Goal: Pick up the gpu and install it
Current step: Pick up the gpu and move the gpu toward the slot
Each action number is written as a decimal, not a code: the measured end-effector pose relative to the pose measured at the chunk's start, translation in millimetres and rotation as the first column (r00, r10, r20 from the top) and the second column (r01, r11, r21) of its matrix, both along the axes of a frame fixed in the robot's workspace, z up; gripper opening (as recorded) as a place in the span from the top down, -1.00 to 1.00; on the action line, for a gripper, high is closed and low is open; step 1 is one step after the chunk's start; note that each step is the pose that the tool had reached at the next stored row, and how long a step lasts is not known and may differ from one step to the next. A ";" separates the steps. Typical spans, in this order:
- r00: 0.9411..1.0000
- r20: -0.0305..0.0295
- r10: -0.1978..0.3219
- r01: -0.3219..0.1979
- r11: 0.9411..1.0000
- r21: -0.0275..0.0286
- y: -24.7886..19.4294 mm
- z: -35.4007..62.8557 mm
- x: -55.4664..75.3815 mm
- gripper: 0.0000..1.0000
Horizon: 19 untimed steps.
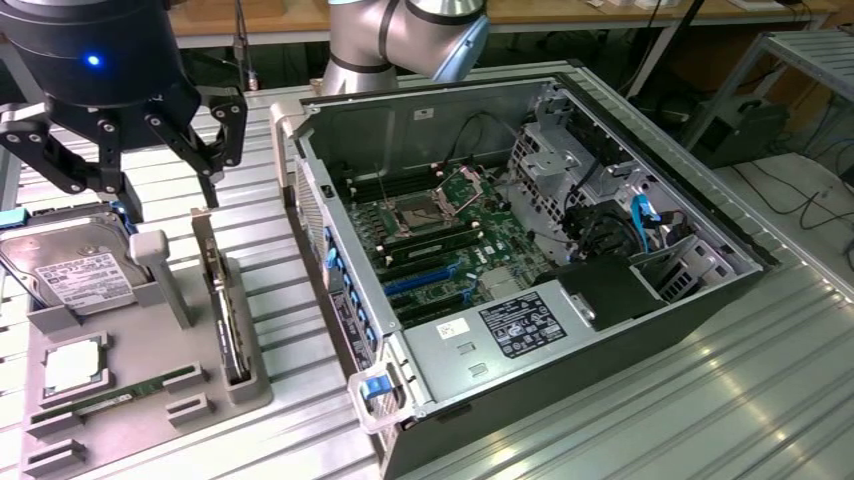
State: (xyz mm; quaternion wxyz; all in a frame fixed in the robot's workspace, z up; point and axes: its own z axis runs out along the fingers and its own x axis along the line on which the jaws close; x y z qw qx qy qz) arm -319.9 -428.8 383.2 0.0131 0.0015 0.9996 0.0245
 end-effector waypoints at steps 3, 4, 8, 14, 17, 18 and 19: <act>1.000 0.000 0.000 0.000 1.000 0.000 -0.2 -0.6 0.0 -0.20; 1.000 0.000 0.000 0.000 1.000 0.000 -0.4 -0.9 0.0 -0.20; 1.000 0.000 0.001 -0.001 1.000 0.001 -0.9 -2.1 0.0 -0.20; 1.000 0.000 0.001 -0.001 1.000 0.002 -1.4 -3.1 0.0 -0.20; 1.000 0.000 0.001 -0.001 1.000 0.002 -1.7 -3.6 0.0 -0.20; 1.000 0.000 0.001 -0.001 1.000 0.002 -1.8 -3.7 0.0 -0.20; 1.000 0.000 0.001 -0.001 1.000 0.002 -1.8 -3.8 0.0 -0.20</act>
